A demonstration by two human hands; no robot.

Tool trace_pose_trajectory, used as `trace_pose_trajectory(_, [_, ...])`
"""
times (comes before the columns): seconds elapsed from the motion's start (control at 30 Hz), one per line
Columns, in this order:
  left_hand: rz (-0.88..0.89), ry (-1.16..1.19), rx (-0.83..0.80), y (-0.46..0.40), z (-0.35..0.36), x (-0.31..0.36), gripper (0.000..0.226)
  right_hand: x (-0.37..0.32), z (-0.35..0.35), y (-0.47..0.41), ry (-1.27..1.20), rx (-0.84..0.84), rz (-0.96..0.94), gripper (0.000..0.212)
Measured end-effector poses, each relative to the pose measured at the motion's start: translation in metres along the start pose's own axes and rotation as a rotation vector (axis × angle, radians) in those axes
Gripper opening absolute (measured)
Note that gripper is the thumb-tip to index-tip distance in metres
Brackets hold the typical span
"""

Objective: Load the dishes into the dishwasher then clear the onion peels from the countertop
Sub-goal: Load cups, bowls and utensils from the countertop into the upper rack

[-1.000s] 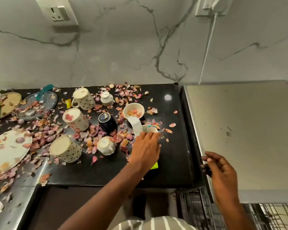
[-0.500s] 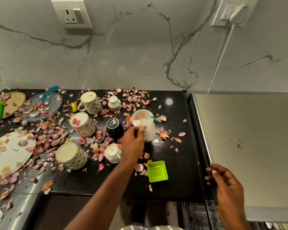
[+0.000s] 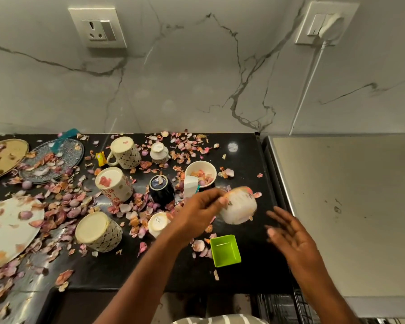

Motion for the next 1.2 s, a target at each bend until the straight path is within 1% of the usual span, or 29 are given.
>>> trace_pose_trajectory(0.07, [0.073,-0.217,-0.173,-0.003,0.012,0.005,0.018,-0.009,0.011,0.001,0.076,-0.159,-0.074,0.085])
trace_pose_trajectory(0.1, [0.107,-0.289,-0.224,-0.004,0.017,0.007,0.019,-0.012,0.015,0.002,0.124,-0.200,-0.114,0.091])
trace_pose_trajectory(0.13, [0.130,-0.336,-0.267,-0.005,0.022,0.009,0.019,-0.013,0.018,0.002,0.168,-0.205,-0.146,0.090])
trace_pose_trajectory(0.17, [0.138,-0.356,-0.301,-0.006,0.026,0.009,0.019,-0.012,0.019,0.001,0.190,-0.183,-0.155,0.082])
trace_pose_trajectory(0.23, [0.115,-0.338,-0.351,-0.007,0.031,0.009,0.017,-0.010,0.017,-0.001,0.207,-0.111,-0.133,0.058])
trace_pose_trajectory(0.27, [0.087,-0.282,-0.345,-0.009,0.032,0.009,0.017,-0.011,0.016,0.000,0.226,-0.087,-0.131,0.048])
trace_pose_trajectory(0.3, [0.064,-0.215,-0.298,-0.014,0.029,0.009,0.018,-0.011,0.016,0.001,0.246,-0.075,-0.133,0.043])
trace_pose_trajectory(0.33, [0.061,-0.170,-0.218,-0.020,0.026,0.009,0.020,-0.010,0.016,0.002,0.247,-0.073,-0.126,0.040])
trace_pose_trajectory(0.37, [0.090,-0.216,-0.109,-0.029,0.019,0.008,0.021,-0.008,0.017,0.004,0.229,-0.069,-0.106,0.038])
trace_pose_trajectory(0.4, [0.148,-0.377,0.007,-0.039,0.010,0.007,0.022,-0.006,0.016,0.006,0.201,-0.056,-0.076,0.037])
trace_pose_trajectory(0.43, [0.204,-0.616,0.097,-0.051,0.002,0.005,0.023,-0.004,0.016,0.008,0.176,-0.042,-0.051,0.037])
trace_pose_trajectory(0.47, [0.223,-0.862,0.145,-0.061,-0.005,0.001,0.028,-0.002,0.015,0.009,0.169,-0.032,-0.032,0.038])
trace_pose_trajectory(0.5, [0.199,-1.068,0.154,-0.071,-0.011,-0.007,0.035,-0.001,0.014,0.011,0.180,-0.030,-0.020,0.040])
trace_pose_trajectory(0.53, [0.147,-1.221,0.142,-0.079,-0.016,-0.014,0.040,0.001,0.013,0.012,0.192,-0.037,-0.012,0.041])
trace_pose_trajectory(0.6, [0.043,-1.408,0.096,-0.092,-0.023,-0.024,0.042,0.002,0.014,0.016,0.181,-0.051,-0.004,0.040])
trace_pose_trajectory(0.63, [0.020,-1.470,0.082,-0.095,-0.025,-0.027,0.041,0.002,0.015,0.017,0.168,-0.052,-0.001,0.039])
trace_pose_trajectory(0.7, [0.020,-1.539,0.089,-0.098,-0.028,-0.026,0.040,0.002,0.017,0.021,0.138,-0.053,0.004,0.039])
trace_pose_trajectory(0.73, [0.034,-1.538,0.115,-0.098,-0.030,-0.023,0.039,0.002,0.017,0.022,0.124,-0.049,0.005,0.039])
trace_pose_trajectory(0.77, [0.052,-1.503,0.160,-0.098,-0.033,-0.019,0.037,0.001,0.017,0.024,0.109,-0.047,0.005,0.039])
trace_pose_trajectory(0.83, [0.108,-1.342,0.303,-0.097,-0.043,-0.010,0.030,0.003,0.017,0.025,0.086,-0.045,0.014,0.040])
trace_pose_trajectory(0.9, [0.119,-1.035,0.471,-0.094,-0.057,0.000,0.020,0.005,0.018,0.026,0.075,-0.040,0.019,0.040])
trace_pose_trajectory(0.97, [0.050,-0.602,0.588,-0.090,-0.068,0.009,0.019,0.007,0.018,0.025,0.068,-0.029,0.021,0.040])
trace_pose_trajectory(1.03, [-0.056,-0.059,0.672,-0.085,-0.074,0.014,0.021,0.009,0.018,0.024,0.053,-0.024,0.023,0.039])
trace_pose_trajectory(1.07, [-0.129,0.198,0.707,-0.081,-0.076,0.014,0.018,0.010,0.019,0.023,0.045,-0.028,0.025,0.040])
trace_pose_trajectory(1.13, [-0.277,0.658,0.702,-0.076,-0.076,0.011,0.015,0.011,0.020,0.022,0.035,-0.035,0.031,0.041])
trace_pose_trajectory(1.2, [-0.329,1.003,0.676,-0.074,-0.075,0.005,0.022,0.012,0.020,0.020,0.025,-0.035,0.033,0.042])
Point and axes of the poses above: each hand's wrist, its own y-axis away from the middle knuckle, its own z-axis out of the palm, x = y × z, the point moved 4 cm from there along -y, towards the middle knuckle, and after that the axes turned 13 degrees about y, right-handed, at the moved point
